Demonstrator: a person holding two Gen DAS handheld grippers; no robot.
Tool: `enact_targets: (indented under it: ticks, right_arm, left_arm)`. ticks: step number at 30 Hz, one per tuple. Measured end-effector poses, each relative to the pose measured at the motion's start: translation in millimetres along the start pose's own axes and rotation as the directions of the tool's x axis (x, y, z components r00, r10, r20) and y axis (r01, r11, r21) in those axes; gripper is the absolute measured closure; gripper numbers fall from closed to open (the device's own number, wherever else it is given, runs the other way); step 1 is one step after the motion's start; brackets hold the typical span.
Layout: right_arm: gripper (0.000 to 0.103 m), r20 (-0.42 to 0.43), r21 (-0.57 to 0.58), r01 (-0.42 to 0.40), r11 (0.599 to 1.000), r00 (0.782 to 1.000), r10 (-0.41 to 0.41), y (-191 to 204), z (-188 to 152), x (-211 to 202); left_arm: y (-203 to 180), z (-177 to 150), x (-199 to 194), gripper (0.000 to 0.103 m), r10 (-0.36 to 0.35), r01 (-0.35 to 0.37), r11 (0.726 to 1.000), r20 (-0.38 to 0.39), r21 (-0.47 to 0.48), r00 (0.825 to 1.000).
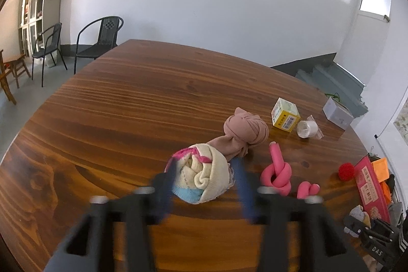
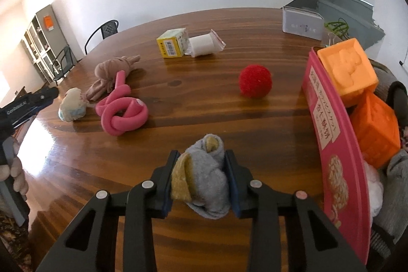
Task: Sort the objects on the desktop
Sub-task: 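Lift the cream sock and grey knotted sock off the table with both tools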
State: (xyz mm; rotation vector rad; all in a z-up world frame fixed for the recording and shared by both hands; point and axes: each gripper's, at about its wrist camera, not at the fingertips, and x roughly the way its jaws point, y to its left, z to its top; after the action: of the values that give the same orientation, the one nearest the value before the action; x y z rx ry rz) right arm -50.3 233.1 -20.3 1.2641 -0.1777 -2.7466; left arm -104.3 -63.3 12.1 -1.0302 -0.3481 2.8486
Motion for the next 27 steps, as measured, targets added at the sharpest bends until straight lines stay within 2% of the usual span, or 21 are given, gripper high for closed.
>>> enact_targets:
  ticks: [1,6,10,13,17,19,20,21,27]
  right_arm:
    - [0.065,-0.003,0.004,-0.007,1.000,1.000,0.007,0,0,0]
    - [0.065,-0.014,0.018,-0.031,0.999,0.999,0.031,-1,-1,0]
    - [0.065,-0.010,0.010,-0.039,0.999,0.999,0.039,2,-1,-2]
    - [0.065,-0.002,0.001,-0.044,0.999,0.999,0.044,5,-2,-5]
    - [0.065,-0.002,-0.009,-0.048,0.999,0.999,0.048,8,-3,-7]
    - [0.065,0.000,-0.017,-0.048,0.999,0.999,0.048,10,-4,-8]
    - [0.065,0.003,-0.022,-0.047,0.999,0.999,0.047,11,-4,-8]
    - [0.065,0.007,-0.028,-0.045,0.999,0.999,0.045,12,-4,-9]
    - [0.065,0.031,-0.035,-0.053,0.998,0.998,0.054,13,-3,-16]
  left_arm:
    - [-1,0,1,0.029,-0.001,0.001,1.000,0.002,-0.002,1.000]
    - [-6,-1,13,0.029,0.018,-0.018,1.000,0.002,0.010,1.000]
    - [-10,-3,37,0.029,0.056,-0.054,0.998,-0.054,0.038,0.997]
    - [-9,-3,47,0.029,0.099,-0.095,0.993,-0.066,0.065,0.993]
    - [-4,-3,59,0.029,0.120,-0.114,0.992,-0.101,0.059,0.988]
    - [1,-2,62,0.030,0.109,-0.105,0.994,-0.119,0.037,0.987]
    - [4,-3,64,0.035,0.101,-0.099,0.995,-0.131,0.022,0.986]
    - [7,-3,66,0.035,0.093,-0.092,0.996,-0.142,0.007,0.986]
    - [12,-4,54,0.035,0.079,-0.084,0.996,-0.118,-0.036,0.990]
